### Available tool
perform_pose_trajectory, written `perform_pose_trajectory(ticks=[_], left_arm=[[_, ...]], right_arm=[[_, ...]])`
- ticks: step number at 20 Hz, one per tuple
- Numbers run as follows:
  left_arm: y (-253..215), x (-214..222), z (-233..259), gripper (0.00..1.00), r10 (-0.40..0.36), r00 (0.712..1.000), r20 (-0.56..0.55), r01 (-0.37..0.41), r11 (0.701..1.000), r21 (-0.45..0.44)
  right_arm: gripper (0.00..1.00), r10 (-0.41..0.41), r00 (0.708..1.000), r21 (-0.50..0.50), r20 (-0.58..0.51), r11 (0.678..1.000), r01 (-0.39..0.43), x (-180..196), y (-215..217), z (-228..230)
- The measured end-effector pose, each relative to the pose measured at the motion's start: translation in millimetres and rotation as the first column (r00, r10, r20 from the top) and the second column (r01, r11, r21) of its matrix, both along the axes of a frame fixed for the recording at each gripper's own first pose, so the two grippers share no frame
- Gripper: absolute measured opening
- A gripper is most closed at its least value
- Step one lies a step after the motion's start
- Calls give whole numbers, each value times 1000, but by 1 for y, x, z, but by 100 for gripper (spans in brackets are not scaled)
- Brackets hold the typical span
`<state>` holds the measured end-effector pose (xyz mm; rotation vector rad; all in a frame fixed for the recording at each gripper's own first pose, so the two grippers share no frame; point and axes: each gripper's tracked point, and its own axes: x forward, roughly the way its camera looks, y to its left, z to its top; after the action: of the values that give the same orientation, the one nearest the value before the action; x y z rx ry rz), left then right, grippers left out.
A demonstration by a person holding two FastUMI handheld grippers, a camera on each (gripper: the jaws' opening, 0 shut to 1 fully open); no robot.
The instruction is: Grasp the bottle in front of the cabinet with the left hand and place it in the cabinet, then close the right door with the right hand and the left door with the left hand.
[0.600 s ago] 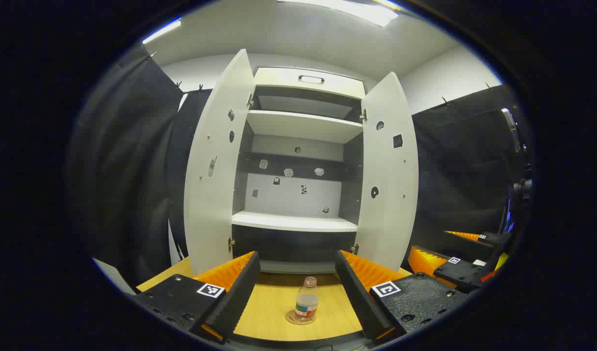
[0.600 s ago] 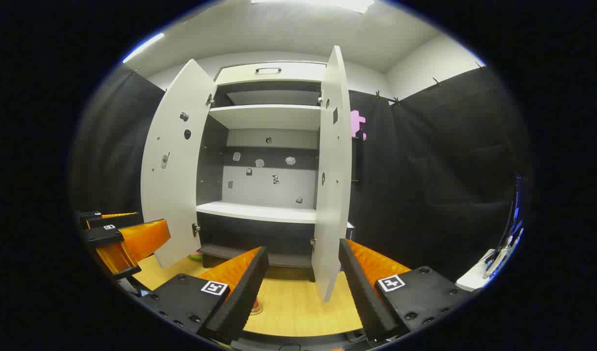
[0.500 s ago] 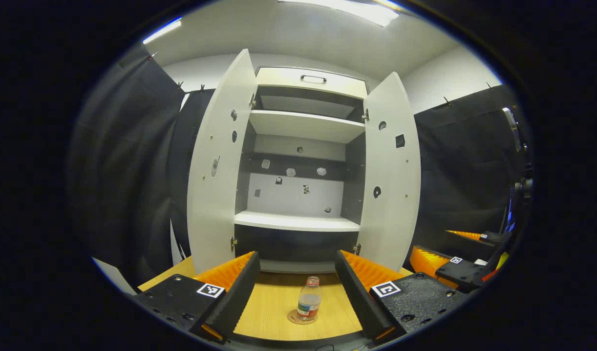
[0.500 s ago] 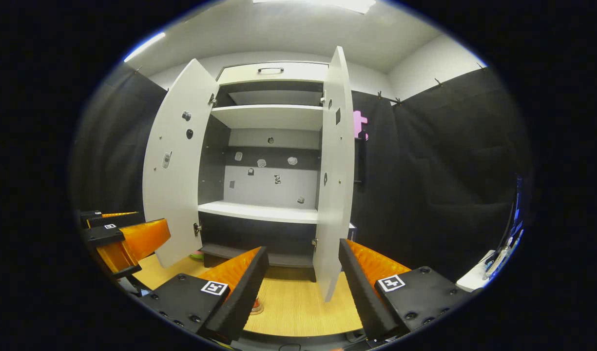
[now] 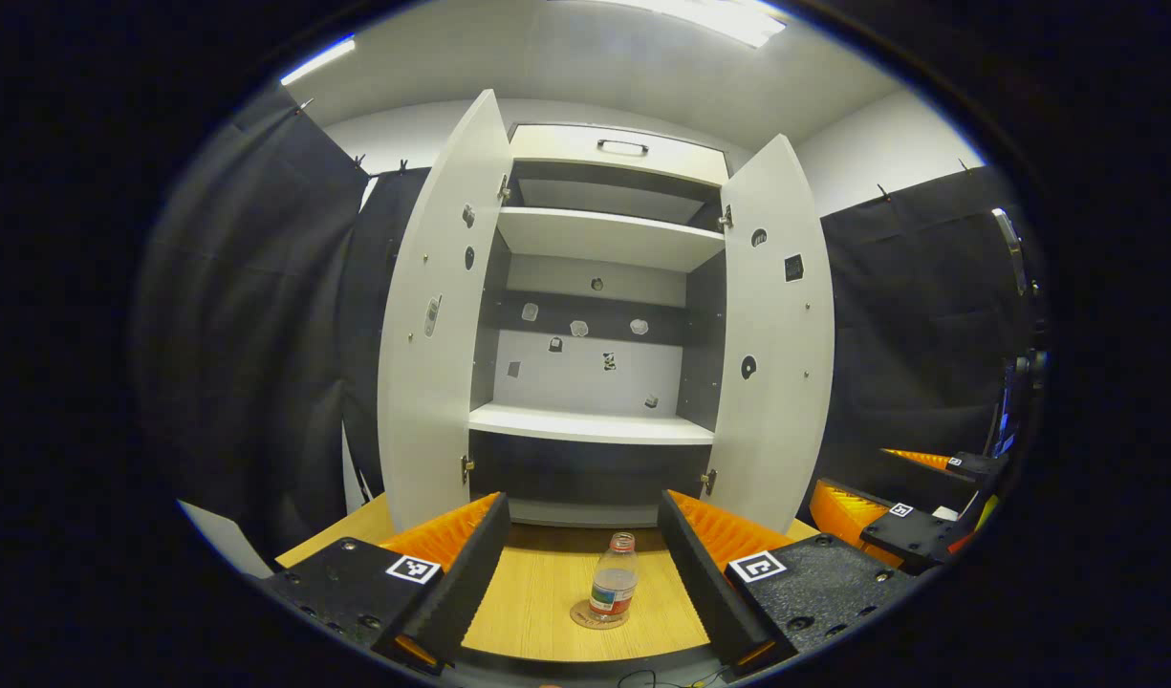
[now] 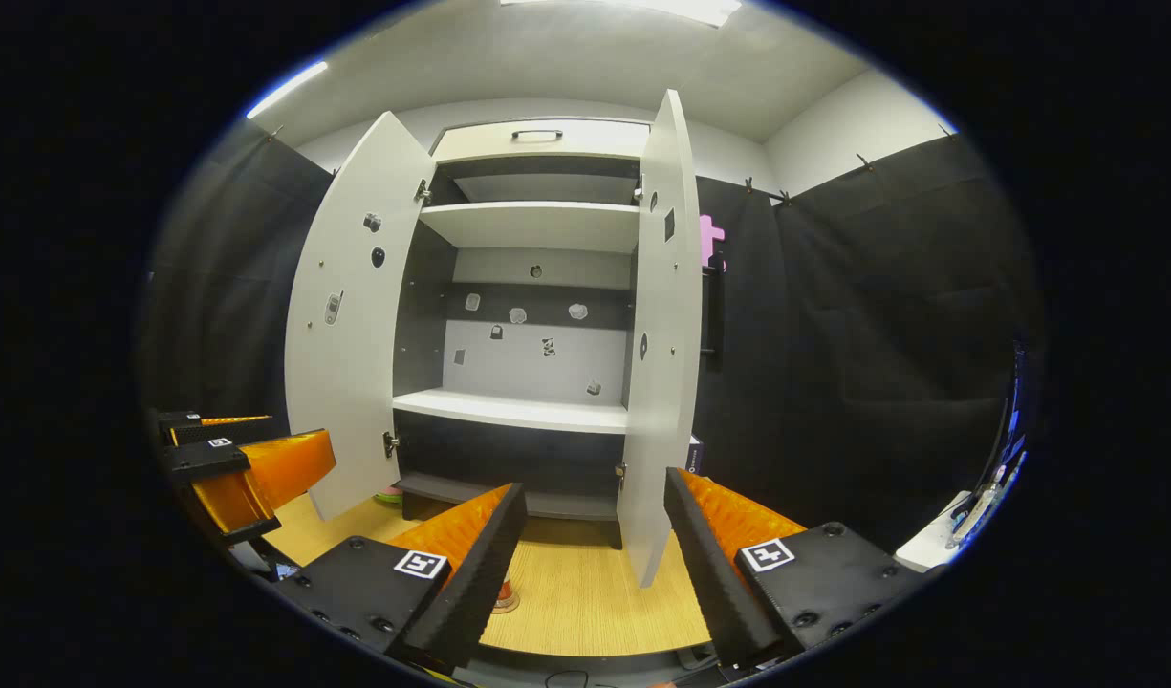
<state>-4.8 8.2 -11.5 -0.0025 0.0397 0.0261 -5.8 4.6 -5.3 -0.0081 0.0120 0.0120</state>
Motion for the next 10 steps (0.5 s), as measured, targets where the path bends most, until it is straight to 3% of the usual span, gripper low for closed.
perform_pose_trajectory(ticks=[10], left_arm=[[-6, 8, -39, 94, -3, 997, -77, 1, 1000, -16]], right_arm=[[96, -13, 1000, -11, -6, 1000, 13, -4, -10, 1]])
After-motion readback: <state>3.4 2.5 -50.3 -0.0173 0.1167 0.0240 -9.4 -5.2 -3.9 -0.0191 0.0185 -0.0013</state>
